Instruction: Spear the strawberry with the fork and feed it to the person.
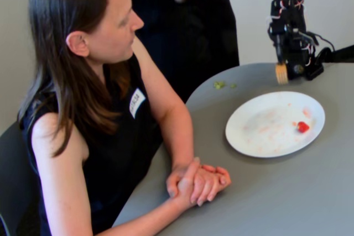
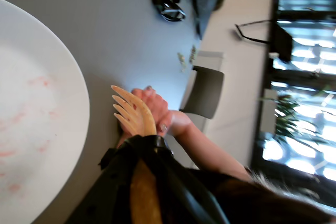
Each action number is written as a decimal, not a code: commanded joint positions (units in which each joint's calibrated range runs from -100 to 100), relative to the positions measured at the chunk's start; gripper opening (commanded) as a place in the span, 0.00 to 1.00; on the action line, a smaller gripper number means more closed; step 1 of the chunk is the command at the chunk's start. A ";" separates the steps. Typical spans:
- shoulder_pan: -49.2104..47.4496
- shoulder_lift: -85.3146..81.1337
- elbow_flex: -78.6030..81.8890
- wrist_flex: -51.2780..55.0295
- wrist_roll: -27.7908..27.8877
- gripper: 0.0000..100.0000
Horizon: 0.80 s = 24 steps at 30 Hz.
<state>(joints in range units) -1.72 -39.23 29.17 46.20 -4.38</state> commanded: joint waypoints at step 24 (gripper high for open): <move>-4.03 22.50 2.12 -0.42 -1.34 0.01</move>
<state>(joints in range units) -5.58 -16.22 31.16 47.06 -5.89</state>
